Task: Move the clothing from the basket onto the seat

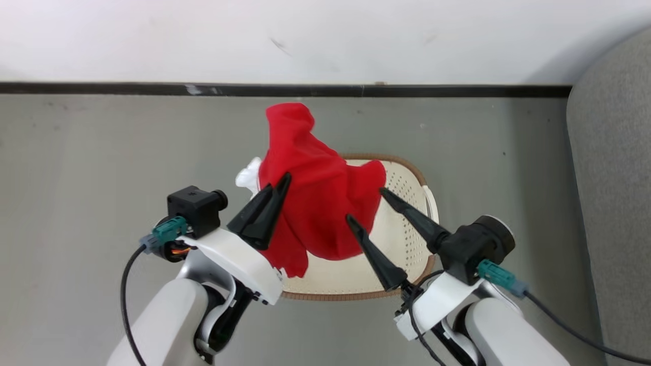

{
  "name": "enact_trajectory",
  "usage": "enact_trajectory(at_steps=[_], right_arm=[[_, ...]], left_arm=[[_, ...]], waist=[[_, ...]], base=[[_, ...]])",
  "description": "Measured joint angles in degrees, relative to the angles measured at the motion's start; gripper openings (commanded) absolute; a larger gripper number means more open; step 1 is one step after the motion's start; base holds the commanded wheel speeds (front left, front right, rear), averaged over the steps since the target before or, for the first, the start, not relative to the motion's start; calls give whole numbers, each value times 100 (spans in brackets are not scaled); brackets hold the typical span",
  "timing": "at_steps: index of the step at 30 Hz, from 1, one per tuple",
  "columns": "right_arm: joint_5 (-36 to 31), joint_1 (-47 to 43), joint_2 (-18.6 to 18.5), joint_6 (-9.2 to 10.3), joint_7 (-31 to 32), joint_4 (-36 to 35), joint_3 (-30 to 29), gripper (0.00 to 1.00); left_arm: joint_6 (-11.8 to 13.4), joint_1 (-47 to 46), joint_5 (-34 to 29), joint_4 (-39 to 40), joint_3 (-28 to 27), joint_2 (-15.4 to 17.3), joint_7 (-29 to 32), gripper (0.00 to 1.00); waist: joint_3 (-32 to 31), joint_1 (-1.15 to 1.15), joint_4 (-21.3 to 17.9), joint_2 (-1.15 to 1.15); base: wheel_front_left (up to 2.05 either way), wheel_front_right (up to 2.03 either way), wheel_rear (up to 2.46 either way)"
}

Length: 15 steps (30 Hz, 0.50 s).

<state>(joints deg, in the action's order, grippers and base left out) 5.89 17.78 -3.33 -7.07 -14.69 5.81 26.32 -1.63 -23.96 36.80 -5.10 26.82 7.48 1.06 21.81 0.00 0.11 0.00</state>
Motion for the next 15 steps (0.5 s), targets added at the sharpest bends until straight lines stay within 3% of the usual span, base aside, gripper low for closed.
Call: enact_trajectory(at_steps=[15], right_arm=[[-203,-4,-18,0,0,13,487,100]], left_arm=[[162,-1,-2,219,419,-214,424,0]], waist=[[-760,0,228,0]], base=[[0,0,0]])
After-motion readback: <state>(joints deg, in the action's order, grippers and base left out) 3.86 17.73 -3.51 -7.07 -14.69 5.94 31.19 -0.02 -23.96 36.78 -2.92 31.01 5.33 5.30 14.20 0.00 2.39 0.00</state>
